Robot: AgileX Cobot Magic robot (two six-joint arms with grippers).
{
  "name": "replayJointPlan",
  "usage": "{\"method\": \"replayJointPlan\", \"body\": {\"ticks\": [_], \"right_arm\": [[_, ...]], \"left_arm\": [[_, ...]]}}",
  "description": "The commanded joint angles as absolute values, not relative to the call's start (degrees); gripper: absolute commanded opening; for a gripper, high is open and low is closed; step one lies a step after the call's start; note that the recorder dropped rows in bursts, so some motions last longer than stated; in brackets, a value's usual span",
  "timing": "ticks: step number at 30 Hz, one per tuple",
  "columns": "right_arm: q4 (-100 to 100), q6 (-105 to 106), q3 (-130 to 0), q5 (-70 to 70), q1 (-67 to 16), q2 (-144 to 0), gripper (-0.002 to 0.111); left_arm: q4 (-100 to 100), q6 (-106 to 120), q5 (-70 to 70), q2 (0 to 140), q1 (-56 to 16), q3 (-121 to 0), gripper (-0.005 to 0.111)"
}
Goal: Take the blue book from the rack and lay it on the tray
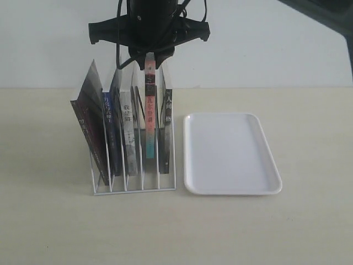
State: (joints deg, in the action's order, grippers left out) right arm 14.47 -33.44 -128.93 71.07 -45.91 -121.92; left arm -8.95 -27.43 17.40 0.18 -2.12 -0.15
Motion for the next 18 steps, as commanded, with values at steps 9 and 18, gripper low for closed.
{"method": "replayJointPlan", "body": {"ticks": [9, 18], "right_arm": [[15.6, -32.7, -129.9, 69.8, -45.7, -121.2, 0.0], [15.6, -32.4, -129.9, 69.7, -45.7, -122.5, 0.0]], "left_arm": [[-9.0, -27.3, 16.7, 0.0, -2.1, 0.0, 0.004], [-9.0, -27.3, 16.7, 0.0, -2.1, 0.0, 0.004]]}}
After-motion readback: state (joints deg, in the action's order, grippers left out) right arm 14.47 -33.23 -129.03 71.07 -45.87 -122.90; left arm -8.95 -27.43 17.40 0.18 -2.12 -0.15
